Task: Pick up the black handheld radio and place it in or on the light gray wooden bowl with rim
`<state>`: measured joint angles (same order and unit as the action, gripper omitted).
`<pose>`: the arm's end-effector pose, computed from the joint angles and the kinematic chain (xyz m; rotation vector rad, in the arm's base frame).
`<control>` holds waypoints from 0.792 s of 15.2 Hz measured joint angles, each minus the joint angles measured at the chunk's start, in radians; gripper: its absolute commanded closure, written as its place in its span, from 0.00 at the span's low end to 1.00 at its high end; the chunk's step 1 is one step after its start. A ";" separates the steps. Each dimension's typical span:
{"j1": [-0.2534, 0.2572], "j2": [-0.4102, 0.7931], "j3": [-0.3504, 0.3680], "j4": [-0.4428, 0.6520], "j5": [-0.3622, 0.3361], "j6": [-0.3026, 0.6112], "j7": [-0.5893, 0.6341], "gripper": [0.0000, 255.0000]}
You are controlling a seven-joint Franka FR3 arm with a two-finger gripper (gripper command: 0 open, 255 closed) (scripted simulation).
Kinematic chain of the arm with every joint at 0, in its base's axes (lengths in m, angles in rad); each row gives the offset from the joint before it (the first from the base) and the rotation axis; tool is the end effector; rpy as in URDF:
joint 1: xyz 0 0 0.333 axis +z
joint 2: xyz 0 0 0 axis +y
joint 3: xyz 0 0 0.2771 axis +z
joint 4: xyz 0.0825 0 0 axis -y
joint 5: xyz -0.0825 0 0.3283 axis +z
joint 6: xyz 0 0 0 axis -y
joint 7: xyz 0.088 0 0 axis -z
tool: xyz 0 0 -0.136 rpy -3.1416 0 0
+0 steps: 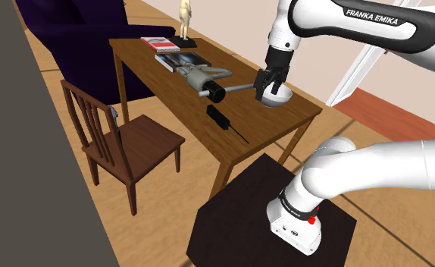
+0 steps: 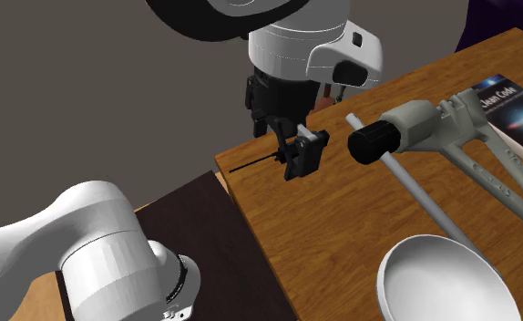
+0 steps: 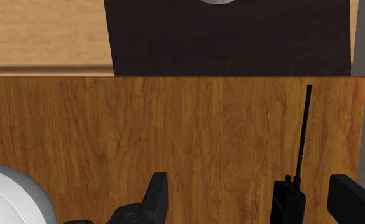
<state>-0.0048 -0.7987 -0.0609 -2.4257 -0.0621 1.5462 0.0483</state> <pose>0.2673 -0.0288 0.5062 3.1171 -0.1448 -0.1274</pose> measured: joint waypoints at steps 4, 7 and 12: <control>0.015 0.028 0.018 -0.030 0.012 0.063 0.011 0.00; 0.037 0.077 0.045 -0.080 0.028 0.169 0.031 0.00; 0.068 0.202 0.083 -0.121 0.045 0.352 0.052 0.00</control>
<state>0.0630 -0.5967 0.0222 -2.5464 -0.0175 1.8983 0.1005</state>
